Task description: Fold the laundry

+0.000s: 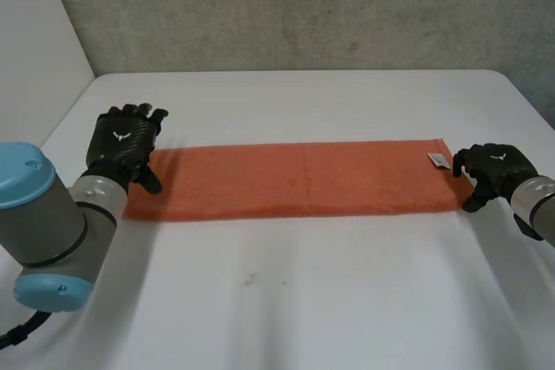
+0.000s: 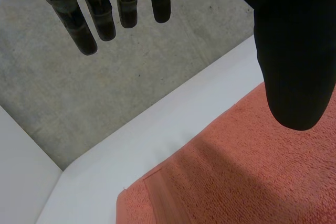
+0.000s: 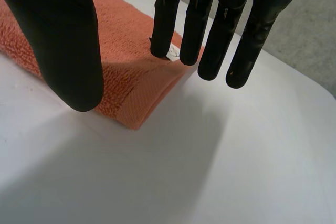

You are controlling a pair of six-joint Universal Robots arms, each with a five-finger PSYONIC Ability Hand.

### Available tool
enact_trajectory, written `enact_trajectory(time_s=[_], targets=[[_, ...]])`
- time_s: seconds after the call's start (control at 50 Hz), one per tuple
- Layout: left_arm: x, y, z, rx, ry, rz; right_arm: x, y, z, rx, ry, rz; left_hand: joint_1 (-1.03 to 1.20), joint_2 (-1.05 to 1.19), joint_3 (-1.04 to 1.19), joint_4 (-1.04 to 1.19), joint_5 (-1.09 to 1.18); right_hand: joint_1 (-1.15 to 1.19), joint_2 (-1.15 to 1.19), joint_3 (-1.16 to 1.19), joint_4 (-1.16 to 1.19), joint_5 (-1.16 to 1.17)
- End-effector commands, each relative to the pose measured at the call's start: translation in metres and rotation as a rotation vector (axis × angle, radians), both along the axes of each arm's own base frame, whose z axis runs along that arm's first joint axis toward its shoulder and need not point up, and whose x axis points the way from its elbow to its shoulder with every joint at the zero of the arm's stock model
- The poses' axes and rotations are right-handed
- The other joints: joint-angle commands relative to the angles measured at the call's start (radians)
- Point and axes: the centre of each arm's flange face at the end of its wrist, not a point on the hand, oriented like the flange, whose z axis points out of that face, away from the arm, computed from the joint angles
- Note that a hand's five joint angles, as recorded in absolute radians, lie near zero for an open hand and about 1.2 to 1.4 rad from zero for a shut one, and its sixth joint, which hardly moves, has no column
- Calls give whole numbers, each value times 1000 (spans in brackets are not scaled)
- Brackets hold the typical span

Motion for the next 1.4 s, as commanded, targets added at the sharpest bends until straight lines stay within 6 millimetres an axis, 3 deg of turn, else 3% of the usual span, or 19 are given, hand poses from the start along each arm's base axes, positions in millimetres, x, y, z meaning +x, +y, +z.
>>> enact_trajectory(time_s=[0.02, 0.16, 0.2, 0.32, 0.42, 0.58, 0.66, 0.7, 0.78, 0.8, 0.82, 0.84, 0.92, 1.02, 1.08, 1.16, 1.24, 1.32, 1.4], targets=[[0, 1, -2, 7, -2, -2, 0, -3, -9, 20, 1, -2, -19, -28, -41, -30, -48, 205, 112, 108, 108, 135], [0, 1, -3, 10, -3, -2, -1, -8, -17, 29, 1, -3, -19, -28, -41, -30, -48, 369, 276, 272, 272, 298], [0, 1, -3, 10, -3, -2, -1, -10, -17, 21, 2, -3, -19, -28, -41, -30, -48, 835, 741, 738, 738, 764], [1, 2, -4, 13, -4, 1, -11, -21, -9, -12, 17, -55, -19, -28, -41, -30, -48, 838, 745, 741, 741, 768], [1, 3, -4, 14, -4, 1, -37, -38, 3, -67, 98, -204, -19, -28, -41, -30, -48, 838, 745, 741, 741, 768], [1, 3, -3, 11, -3, 1, -112, -64, 20, -144, 515, -433, -19, -28, -41, -30, -48, 838, 745, 741, 741, 768], [1, 4, -3, 11, -3, 0, -112, -71, 29, -211, 553, -417, -19, -28, -41, -30, -48, 838, 745, 741, 741, 768], [0, 4, -4, 14, -4, -2, -100, -73, 37, -260, 490, -397, -19, -28, -41, -30, -48, 838, 745, 741, 741, 768], [0, 5, -4, 16, -5, -2, -35, -63, 68, -378, 363, -257, -19, -28, -41, -30, -48, 838, 745, 741, 741, 768], [0, 6, -4, 16, -5, -3, -35, -63, 68, -378, 362, -257, -19, -28, -41, -30, -48, 838, 745, 741, 741, 768], [0, 6, -4, 16, -5, -3, -1, -55, 74, -413, 320, -167, -19, -28, -41, -30, -48, 838, 745, 741, 741, 768], [0, 6, -4, 16, -5, -5, 51, -37, 78, -468, 270, -16, -19, -28, -41, -30, -48, 838, 745, 741, 741, 768], [-1, 7, -4, 16, -5, -8, 131, 4, 83, -559, 190, 230, -19, -28, -41, -30, -48, 838, 745, 741, 741, 768], [-1, 8, -4, 17, -5, -8, 209, 68, 73, -614, 107, 511, -19, -28, -41, -30, -48, 838, 745, 741, 741, 768], [-1, 8, -4, 17, -5, -8, 246, 110, 39, -575, 84, 687, -19, -28, -41, -30, -48, 838, 745, 741, 741, 768], [-1, 8, -4, 17, -6, -8, 265, 139, 0, -504, 105, 788, -19, -28, -41, -30, -48, 691, 598, 594, 594, 621], [-1, 8, -4, 17, -5, -10, 263, 142, -12, -471, 137, 765, -19, -28, -41, -30, -48, -384, -477, -481, -481, -454], [-2, 9, -5, 19, -5, -11, 255, 134, -9, -454, 153, 684, -19, -28, -41, -30, -48, -384, -477, -481, -481, -454], [-2, 9, -5, 20, -6, -13, 209, 90, 25, -411, 132, 399, -19, -28, -41, -30, -48, -384, -477, -481, -481, -454]])
